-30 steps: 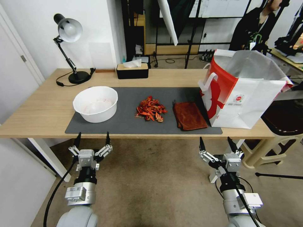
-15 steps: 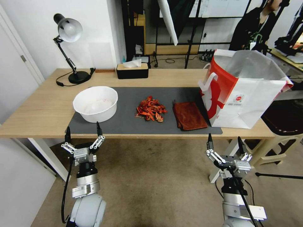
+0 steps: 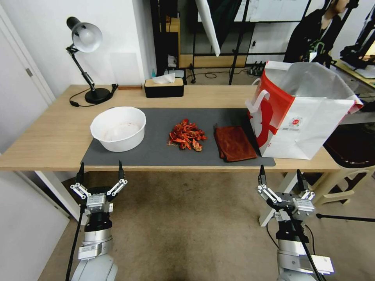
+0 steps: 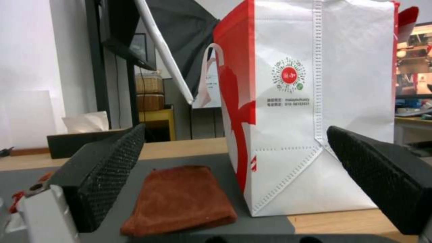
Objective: Sweep shrimp from table into container with towel, then put container into takeout bag.
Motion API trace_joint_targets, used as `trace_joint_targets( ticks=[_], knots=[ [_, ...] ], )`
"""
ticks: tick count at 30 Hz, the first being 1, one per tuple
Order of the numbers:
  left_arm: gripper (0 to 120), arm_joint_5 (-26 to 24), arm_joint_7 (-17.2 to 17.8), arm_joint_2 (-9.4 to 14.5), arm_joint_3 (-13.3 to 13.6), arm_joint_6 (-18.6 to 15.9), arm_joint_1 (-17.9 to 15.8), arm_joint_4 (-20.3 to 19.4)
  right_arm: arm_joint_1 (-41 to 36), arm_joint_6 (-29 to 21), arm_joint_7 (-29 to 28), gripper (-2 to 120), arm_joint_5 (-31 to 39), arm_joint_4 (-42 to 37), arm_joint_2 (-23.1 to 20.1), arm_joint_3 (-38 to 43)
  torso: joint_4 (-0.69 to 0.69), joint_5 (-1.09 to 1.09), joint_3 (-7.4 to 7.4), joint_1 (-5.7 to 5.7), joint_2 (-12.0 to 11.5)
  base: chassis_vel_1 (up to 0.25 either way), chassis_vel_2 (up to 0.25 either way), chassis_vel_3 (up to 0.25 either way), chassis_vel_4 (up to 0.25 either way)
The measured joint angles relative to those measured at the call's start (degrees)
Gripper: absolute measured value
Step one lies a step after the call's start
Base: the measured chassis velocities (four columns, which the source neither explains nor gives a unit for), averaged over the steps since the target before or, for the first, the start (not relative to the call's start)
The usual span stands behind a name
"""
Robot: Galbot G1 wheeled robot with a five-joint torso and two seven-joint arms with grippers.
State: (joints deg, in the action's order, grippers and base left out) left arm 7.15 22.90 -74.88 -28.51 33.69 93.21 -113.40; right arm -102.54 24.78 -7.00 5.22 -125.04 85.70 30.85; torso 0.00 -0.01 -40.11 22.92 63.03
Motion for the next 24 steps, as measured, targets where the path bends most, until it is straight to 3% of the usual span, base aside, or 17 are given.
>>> trace_joint_targets(
  ticks=[5,8,9,11,13,14,15,17,19,21,22,24],
  knots=[
    [100,-2.7,-0.1,2.1,0.3,-2.0,-0.8,-0.8,-0.1,-0.1,-0.1,100,0.5,-0.2,-0.2,0.0,0.0,0.01,0.0,0.0,0.0,0.0,0.0,0.0,0.0],
    [100,-7.4,-0.3,5.5,0.2,-4.7,-2.1,-2.1,-0.1,-0.3,-0.1,100,0.8,-0.2,-0.4,-0.1,-0.01,0.0,0.0,0.0,0.0,0.0,0.0,0.0,0.0],
    [100,-7.4,-0.3,5.5,0.2,-4.7,-2.1,-2.1,-0.1,-0.3,-0.1,100,0.8,-0.2,-0.4,-0.1,-0.01,0.0,0.0,0.0,0.0,0.0,0.0,0.0,0.0],
    [100,-11.8,-0.9,9.2,-0.3,-6.6,-2.8,-2.9,-0.1,-0.3,0.0,100,0.9,-0.1,-0.6,-0.3,0.01,0.01,0.0,0.0,0.0,0.0,0.0,0.0,0.0],
    [100,-13.3,-1.1,10.5,-0.4,-7.3,-3.2,-3.1,-0.1,-0.3,0.0,100,1.0,0.0,-0.7,-0.3,0.0,0.0,0.0,0.0,0.0,0.0,0.0,0.0,0.0],
    [100,-16.4,-1.7,13.5,-0.6,-8.3,-4.0,-3.3,0.0,-0.3,0.2,100,1.2,0.3,-0.7,-0.4,0.0,0.01,0.0,0.0,0.0,0.0,0.0,0.0,0.0],
    [100,-17.9,-1.9,15.0,-0.6,-8.9,-4.4,-3.5,0.0,-0.3,0.2,100,1.3,0.4,-0.8,-0.4,0.0,0.01,0.0,0.0,0.0,0.0,0.0,0.0,0.0],
    [100,-19.3,-2.0,16.3,-0.6,-9.6,-5.0,-3.6,0.1,-0.3,0.3,100,1.4,0.6,-0.8,-0.4,0.0,0.0,0.0,0.0,0.0,0.0,0.0,0.0,0.0],
    [100,-24.9,-2.2,21.1,-0.6,-12.2,-7.3,-3.7,0.4,-0.2,0.5,100,1.6,1.2,-1.0,-0.4,0.0,0.01,0.0,0.0,0.0,0.0,0.0,0.0,0.0],
    [100,-26.0,-2.2,22.1,-0.6,-12.8,-7.9,-3.7,0.4,-0.1,0.5,100,1.7,1.3,-1.1,-0.4,-0.01,0.0,0.0,0.0,0.0,0.0,0.0,0.0,0.0],
    [100,-28.5,-2.3,24.6,-0.5,-14.3,-9.1,-3.6,0.6,0.2,0.8,100,1.8,1.6,-1.1,-0.3,-0.01,0.01,0.0,0.01,0.0,0.0,0.0,0.0,0.0],
    [100,-31.6,-2.4,27.3,-0.3,-15.8,-10.1,-3.3,0.7,0.6,0.9,100,1.8,1.9,-1.1,-0.3,0.0,0.01,0.0,0.0,0.0,0.0,0.0,0.0,0.0]
  ],
)
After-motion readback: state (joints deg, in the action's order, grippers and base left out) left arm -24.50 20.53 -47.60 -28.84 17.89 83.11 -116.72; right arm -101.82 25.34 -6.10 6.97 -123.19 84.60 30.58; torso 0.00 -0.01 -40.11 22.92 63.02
